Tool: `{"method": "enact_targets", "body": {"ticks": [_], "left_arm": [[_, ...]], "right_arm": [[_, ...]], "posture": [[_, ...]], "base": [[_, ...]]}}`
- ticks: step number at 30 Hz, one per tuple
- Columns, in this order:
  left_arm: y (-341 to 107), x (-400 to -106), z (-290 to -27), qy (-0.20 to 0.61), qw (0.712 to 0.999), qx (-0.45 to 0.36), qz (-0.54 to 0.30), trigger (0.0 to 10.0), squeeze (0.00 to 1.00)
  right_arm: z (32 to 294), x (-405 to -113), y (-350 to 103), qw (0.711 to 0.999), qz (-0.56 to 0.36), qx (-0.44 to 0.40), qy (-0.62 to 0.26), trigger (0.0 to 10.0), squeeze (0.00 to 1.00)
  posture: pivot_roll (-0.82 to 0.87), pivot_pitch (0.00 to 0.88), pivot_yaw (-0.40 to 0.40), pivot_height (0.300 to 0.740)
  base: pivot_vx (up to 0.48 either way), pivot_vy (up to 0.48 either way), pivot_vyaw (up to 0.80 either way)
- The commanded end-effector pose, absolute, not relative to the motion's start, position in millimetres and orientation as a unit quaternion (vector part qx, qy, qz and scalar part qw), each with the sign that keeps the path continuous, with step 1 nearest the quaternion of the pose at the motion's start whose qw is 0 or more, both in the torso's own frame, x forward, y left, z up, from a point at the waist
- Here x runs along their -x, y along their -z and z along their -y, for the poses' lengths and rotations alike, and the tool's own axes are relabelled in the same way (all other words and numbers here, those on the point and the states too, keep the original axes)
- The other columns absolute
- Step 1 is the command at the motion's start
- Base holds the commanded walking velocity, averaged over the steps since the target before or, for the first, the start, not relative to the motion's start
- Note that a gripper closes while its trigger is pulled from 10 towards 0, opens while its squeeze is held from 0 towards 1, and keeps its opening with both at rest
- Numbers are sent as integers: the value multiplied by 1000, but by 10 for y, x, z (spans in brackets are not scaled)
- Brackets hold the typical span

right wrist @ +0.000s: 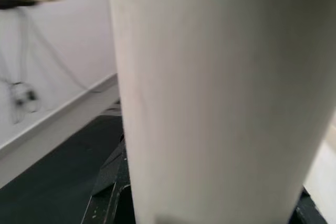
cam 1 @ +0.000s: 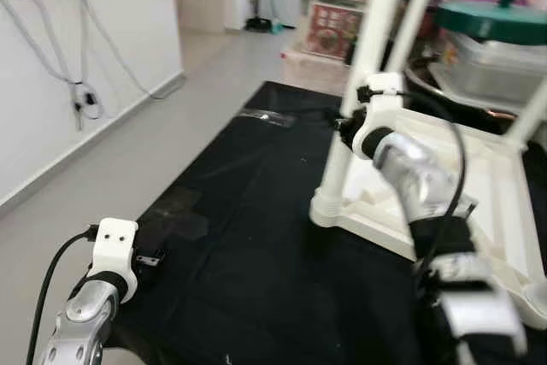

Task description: Building children table

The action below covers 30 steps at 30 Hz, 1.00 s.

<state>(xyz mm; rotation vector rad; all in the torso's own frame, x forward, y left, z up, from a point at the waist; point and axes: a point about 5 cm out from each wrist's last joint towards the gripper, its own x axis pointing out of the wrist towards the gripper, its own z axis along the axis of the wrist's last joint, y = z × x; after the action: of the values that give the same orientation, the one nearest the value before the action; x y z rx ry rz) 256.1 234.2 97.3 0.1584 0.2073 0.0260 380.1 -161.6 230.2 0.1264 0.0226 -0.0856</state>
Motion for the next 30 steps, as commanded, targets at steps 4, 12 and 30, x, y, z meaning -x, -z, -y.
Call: {"method": "enact_targets", "body": {"ticks": [4, 12, 30], "left_arm": [[-954, -2551, -2279, -7, 991, -76, -106, 10000, 0], [-961, -2584, -2297, -8, 991, -76, -106, 10000, 0], [-962, -2611, -2271, -1, 991, -77, -105, 10000, 0]], "right_arm": [[1344, -3627, -2043, 986, -58, -121, 94, 0, 0], [1142, -3645, -2189, 994, -41, -98, 39, 0, 0], [1424, -3539, -2705, 985, 49, -123, -115, 10000, 0]], "posture": [[136, 0, -101, 740], [123, 0, -107, 740], [112, 0, -95, 740]], "base": [[0, 0, 0], [0, 0, 0], [0, 0, 0]]}}
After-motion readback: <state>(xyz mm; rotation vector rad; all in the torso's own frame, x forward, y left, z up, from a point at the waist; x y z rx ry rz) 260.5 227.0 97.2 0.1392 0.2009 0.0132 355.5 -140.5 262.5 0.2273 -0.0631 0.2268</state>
